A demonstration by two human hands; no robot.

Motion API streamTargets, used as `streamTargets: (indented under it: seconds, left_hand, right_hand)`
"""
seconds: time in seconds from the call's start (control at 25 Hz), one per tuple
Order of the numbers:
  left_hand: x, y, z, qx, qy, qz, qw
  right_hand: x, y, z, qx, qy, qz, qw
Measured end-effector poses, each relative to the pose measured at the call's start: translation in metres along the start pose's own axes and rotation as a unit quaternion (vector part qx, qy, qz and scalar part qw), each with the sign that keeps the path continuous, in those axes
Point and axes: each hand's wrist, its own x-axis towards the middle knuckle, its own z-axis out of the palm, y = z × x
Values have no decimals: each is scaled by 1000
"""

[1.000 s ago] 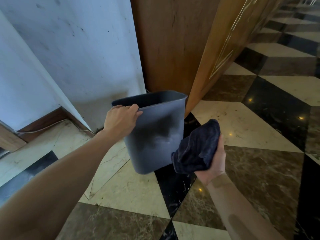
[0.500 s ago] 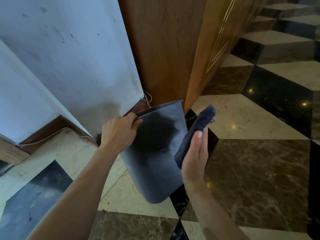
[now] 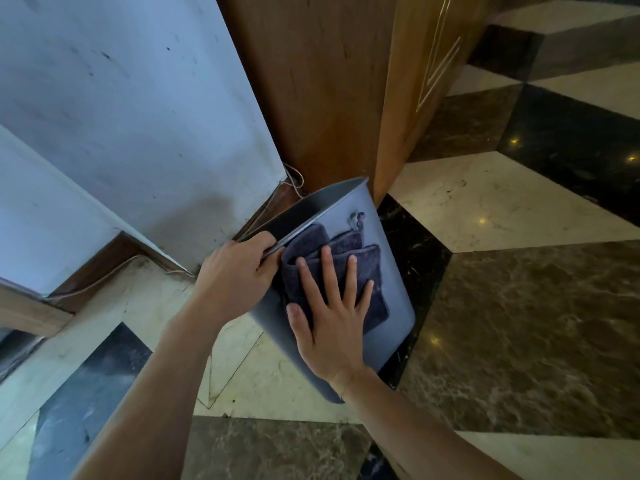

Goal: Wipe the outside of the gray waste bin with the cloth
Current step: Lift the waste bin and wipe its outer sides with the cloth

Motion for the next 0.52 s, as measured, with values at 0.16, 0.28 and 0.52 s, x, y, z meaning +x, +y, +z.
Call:
streamTargets:
  seconds: [0.16, 0.28, 0.52]
  left_hand:
    - [1, 0, 4, -33, 10, 7, 999]
    - [-3, -2, 9, -54, 8, -4, 999]
    - [-7, -10, 12, -60, 32, -40, 997]
  right_hand:
    - [3, 7, -6, 17, -11, -29, 999]
    - [13, 12, -6, 37, -18, -27, 999]
    - [61, 39, -4, 74, -61, 65, 993]
